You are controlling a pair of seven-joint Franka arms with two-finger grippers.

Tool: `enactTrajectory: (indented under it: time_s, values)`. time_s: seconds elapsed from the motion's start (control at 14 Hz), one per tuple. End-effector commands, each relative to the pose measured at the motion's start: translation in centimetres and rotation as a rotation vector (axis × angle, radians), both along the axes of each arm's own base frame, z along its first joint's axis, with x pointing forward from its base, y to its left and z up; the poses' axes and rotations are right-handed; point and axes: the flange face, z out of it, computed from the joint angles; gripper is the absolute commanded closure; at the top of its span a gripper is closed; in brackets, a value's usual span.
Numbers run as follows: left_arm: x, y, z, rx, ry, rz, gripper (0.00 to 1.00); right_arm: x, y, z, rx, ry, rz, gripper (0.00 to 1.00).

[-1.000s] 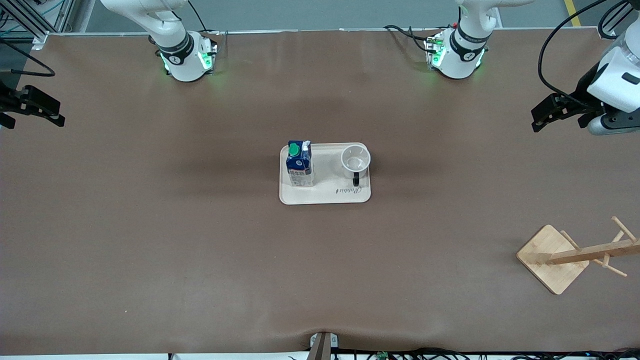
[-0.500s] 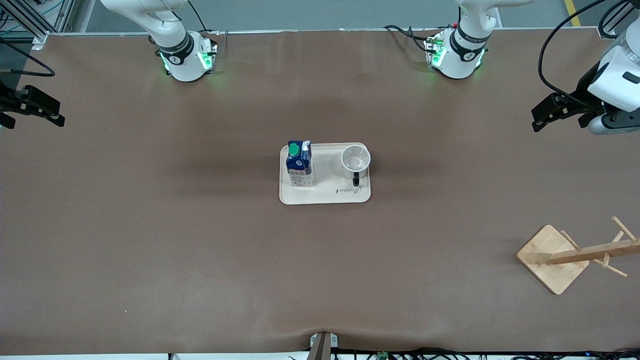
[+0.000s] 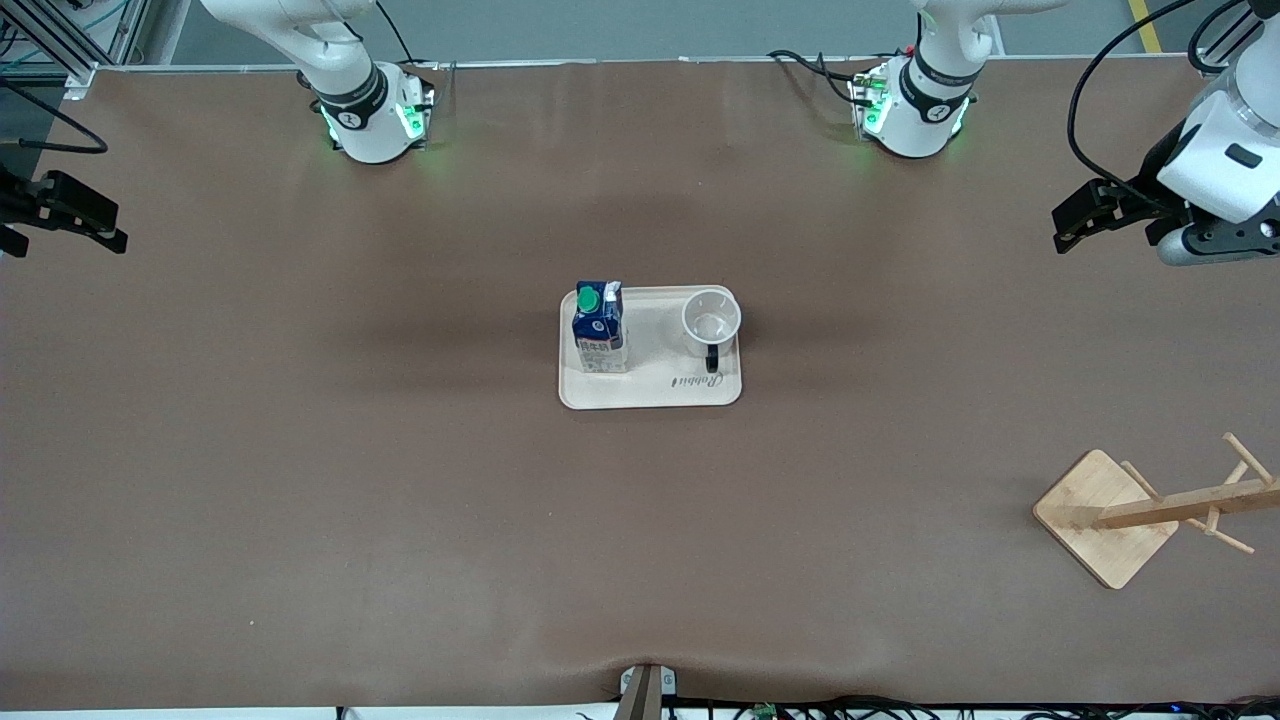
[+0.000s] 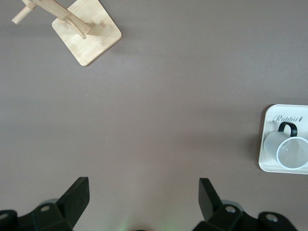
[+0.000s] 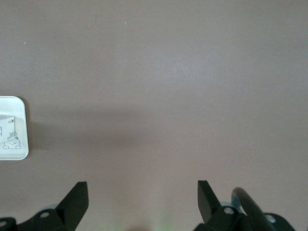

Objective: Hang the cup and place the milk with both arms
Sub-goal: 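Reach the left gripper down to the white mug's rim on the tray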

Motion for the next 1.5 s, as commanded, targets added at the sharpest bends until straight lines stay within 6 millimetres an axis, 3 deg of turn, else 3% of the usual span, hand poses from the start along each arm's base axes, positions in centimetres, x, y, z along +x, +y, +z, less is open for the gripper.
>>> enactTrajectory:
  time_s: [0.0, 0.64, 1.07, 1.43]
  values:
    - [0.0, -0.7, 0.2, -0.012, 0.009, 0.003, 0.00, -0.4, -0.5, 0.5, 0.010, 0.000, -0.003, 0.00]
    - [0.9, -7.0, -3.1, -0.020, 0.051, -0.007, 0.00, -0.4, -0.4, 0.5, 0.010, -0.001, -0.001, 0.00]
    - [1.0, -12.5, -9.7, -0.027, 0.059, -0.072, 0.00, -0.4, -0.5, 0.5, 0.010, -0.001, -0.001, 0.00]
    - [-1.2, -18.7, -16.1, -0.040, 0.041, -0.042, 0.00, -0.4, -0.5, 0.5, 0.010, 0.000, -0.003, 0.00]
